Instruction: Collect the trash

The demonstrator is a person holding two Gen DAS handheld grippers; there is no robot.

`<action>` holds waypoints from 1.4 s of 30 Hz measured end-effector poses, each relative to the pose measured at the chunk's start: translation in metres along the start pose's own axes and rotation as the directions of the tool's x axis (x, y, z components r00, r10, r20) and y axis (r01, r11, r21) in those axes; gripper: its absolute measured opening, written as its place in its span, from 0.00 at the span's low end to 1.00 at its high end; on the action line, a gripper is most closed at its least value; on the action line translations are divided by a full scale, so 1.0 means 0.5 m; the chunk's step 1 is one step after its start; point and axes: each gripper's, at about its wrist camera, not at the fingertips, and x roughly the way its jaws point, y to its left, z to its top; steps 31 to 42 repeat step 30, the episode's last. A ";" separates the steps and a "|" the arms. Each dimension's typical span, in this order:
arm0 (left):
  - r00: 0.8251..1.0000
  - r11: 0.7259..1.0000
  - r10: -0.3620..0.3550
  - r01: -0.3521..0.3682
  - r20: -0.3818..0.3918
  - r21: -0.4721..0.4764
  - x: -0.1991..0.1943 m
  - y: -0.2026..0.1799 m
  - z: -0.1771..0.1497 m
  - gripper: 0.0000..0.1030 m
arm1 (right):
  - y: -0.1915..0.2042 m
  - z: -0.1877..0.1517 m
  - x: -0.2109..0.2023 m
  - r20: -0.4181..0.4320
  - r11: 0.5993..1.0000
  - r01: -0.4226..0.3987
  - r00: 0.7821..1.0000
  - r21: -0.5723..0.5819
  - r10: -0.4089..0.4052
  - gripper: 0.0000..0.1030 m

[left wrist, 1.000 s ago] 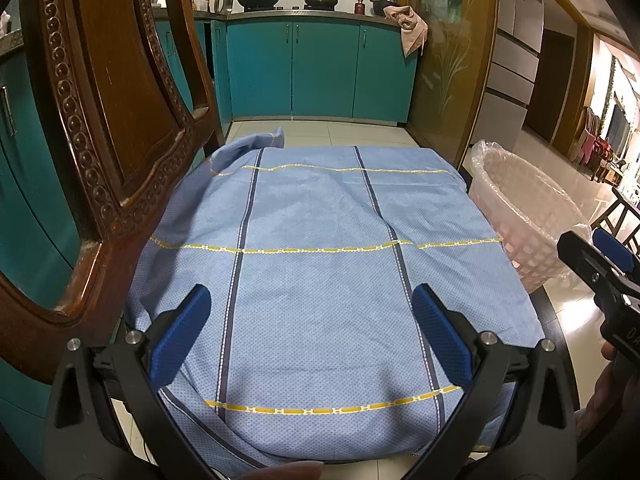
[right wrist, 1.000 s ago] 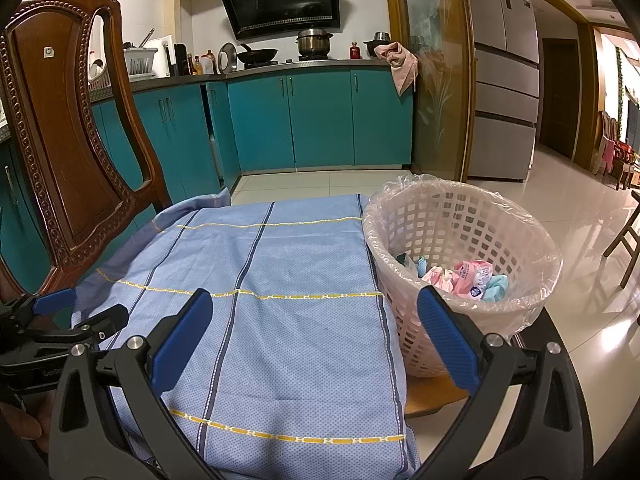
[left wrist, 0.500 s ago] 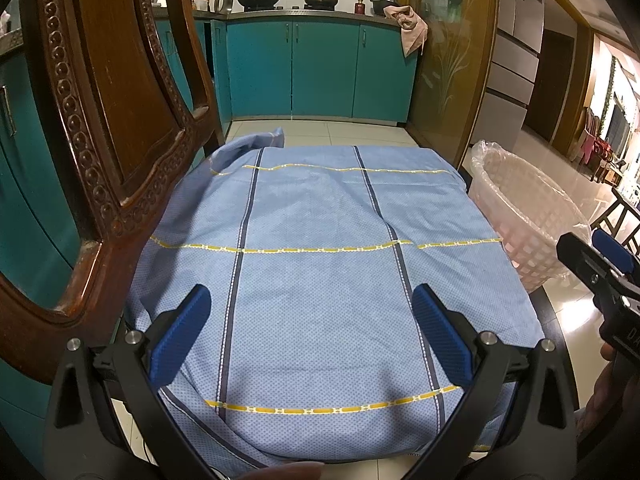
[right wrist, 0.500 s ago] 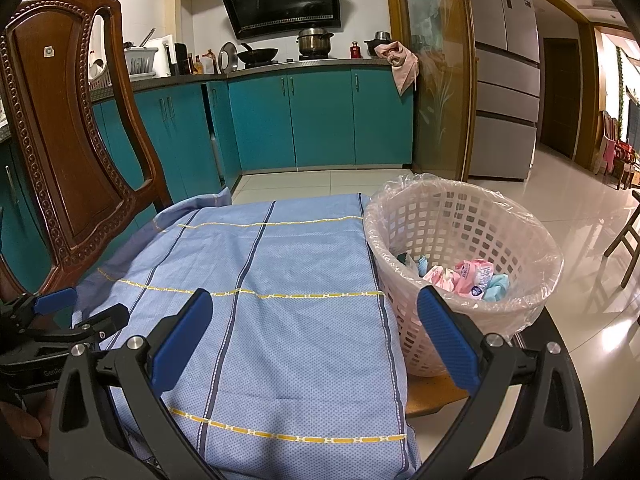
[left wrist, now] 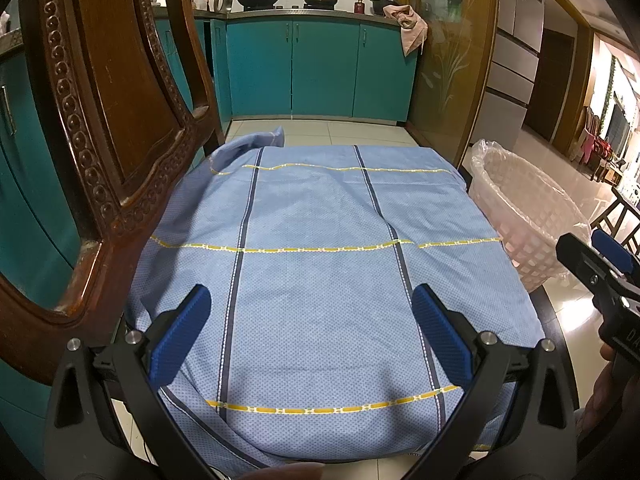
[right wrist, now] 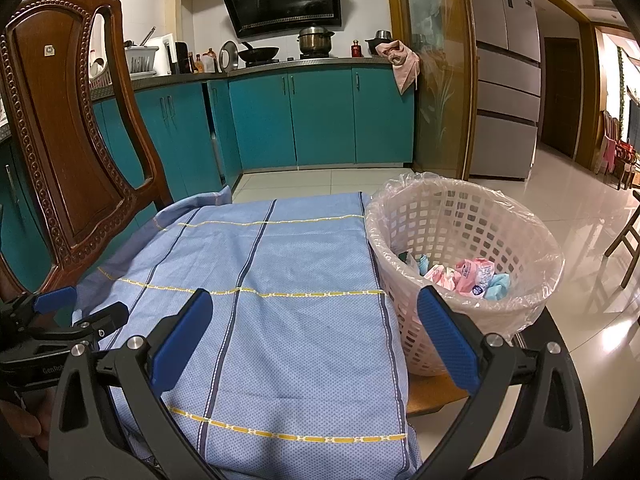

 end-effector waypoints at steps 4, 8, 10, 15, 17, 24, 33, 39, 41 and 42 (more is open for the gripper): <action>1.000 1.000 -0.001 0.001 0.000 -0.001 0.000 0.000 0.000 0.97 | 0.001 0.000 0.000 0.000 1.000 0.001 1.000 0.001 -0.001 0.97; 1.000 1.000 0.001 -0.001 0.000 -0.003 0.000 0.001 0.000 0.97 | 0.002 0.000 -0.001 -0.001 1.000 0.000 1.000 -0.001 0.000 0.97; 1.000 1.000 0.002 -0.002 0.002 -0.002 0.000 0.001 0.000 0.97 | 0.003 -0.001 -0.001 -0.002 1.000 -0.001 1.000 -0.002 0.001 0.97; 1.000 1.000 -0.001 0.001 0.007 0.000 -0.003 0.000 -0.001 0.97 | 0.002 -0.001 0.000 -0.003 1.000 -0.001 1.000 0.000 0.001 0.97; 1.000 1.000 0.006 -0.006 0.014 -0.001 -0.006 0.000 -0.001 0.97 | 0.003 -0.002 0.000 -0.007 1.000 -0.003 1.000 -0.002 0.003 0.97; 1.000 1.000 0.006 -0.006 0.005 -0.006 -0.004 0.002 -0.002 0.97 | 0.000 -0.004 0.002 -0.009 1.000 -0.006 1.000 -0.001 0.006 0.97; 1.000 1.000 0.013 -0.013 0.002 -0.010 0.000 0.005 0.000 0.97 | -0.002 -0.003 0.002 -0.010 1.000 -0.008 1.000 -0.002 0.008 0.97; 1.000 1.000 0.013 -0.013 0.002 -0.010 0.000 0.005 0.000 0.97 | -0.002 -0.003 0.002 -0.010 1.000 -0.008 1.000 -0.002 0.008 0.97; 1.000 1.000 0.013 -0.013 0.002 -0.010 0.000 0.005 0.000 0.97 | -0.002 -0.003 0.002 -0.010 1.000 -0.008 1.000 -0.002 0.008 0.97; 1.000 1.000 0.013 -0.013 0.002 -0.010 0.000 0.005 0.000 0.97 | -0.002 -0.003 0.002 -0.010 1.000 -0.008 1.000 -0.002 0.008 0.97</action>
